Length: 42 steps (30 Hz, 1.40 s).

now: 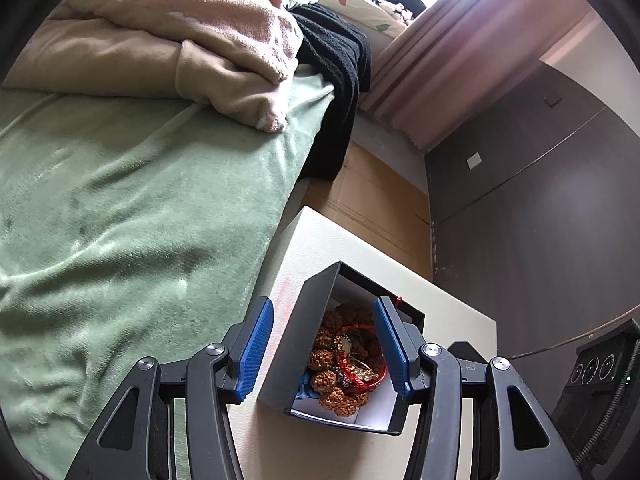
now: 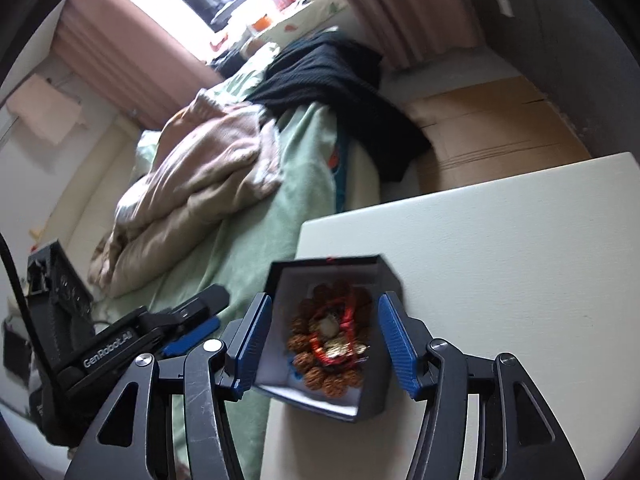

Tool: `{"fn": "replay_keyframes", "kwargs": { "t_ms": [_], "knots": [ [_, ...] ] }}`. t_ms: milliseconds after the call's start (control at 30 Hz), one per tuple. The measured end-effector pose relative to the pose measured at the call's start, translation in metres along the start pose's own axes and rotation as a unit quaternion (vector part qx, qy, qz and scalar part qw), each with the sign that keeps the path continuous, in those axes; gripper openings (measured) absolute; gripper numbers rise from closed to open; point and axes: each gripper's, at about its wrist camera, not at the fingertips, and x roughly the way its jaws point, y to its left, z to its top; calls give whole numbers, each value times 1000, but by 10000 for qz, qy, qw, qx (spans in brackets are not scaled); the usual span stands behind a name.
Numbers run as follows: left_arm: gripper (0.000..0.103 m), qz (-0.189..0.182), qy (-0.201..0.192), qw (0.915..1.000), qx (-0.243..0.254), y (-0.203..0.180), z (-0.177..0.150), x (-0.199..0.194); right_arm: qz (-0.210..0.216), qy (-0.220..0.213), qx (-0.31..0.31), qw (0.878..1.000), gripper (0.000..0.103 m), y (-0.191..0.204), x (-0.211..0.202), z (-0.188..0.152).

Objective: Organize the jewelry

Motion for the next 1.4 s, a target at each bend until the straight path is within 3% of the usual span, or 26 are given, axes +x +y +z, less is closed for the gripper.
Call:
{"fn": "replay_keyframes", "kwargs": {
  "t_ms": [333, 667, 733, 800, 1000, 1067, 1100, 1167, 1200, 1400],
  "knots": [
    [53, 53, -40, 10000, 56, -3, -4, -5, -321, -76, 217, 9992, 56, -26, -19, -1],
    [54, 134, -231, 9977, 615, -30, -22, -20, -599, -218, 382, 9972, 56, -49, -55, -4],
    [69, 172, -300, 9961, 808, -39, -28, -24, -678, -265, 380, 9966, 57, -52, -64, -7],
    [77, 190, -396, 9943, 972, -48, -36, -29, -717, -317, 389, 9962, 58, -55, -72, -9],
    [84, 212, -561, 9893, 1333, -65, -52, -40, -874, -467, 343, 9945, 66, -60, -99, -20],
    [84, 228, -591, 9876, 1436, -69, -57, -42, -911, -518, 328, 9940, 73, -62, -107, -24],
    [86, 235, -596, 9867, 1495, -72, -60, -43, -913, -545, 332, 9938, 81, -63, -111, -25],
    [95, 208, -618, 9848, 1608, -77, -66, -46, -910, -610, 341, 9934, 92, -65, -120, -28],
    [99, 198, -642, 9833, 1694, -80, -70, -48, -920, -650, 332, 9931, 92, -65, -124, -30],
    [100, 243, -726, 9747, 2098, -93, -87, -58, -1067, -754, 313, 9909, 93, -70, -144, -40]
  ]
}}
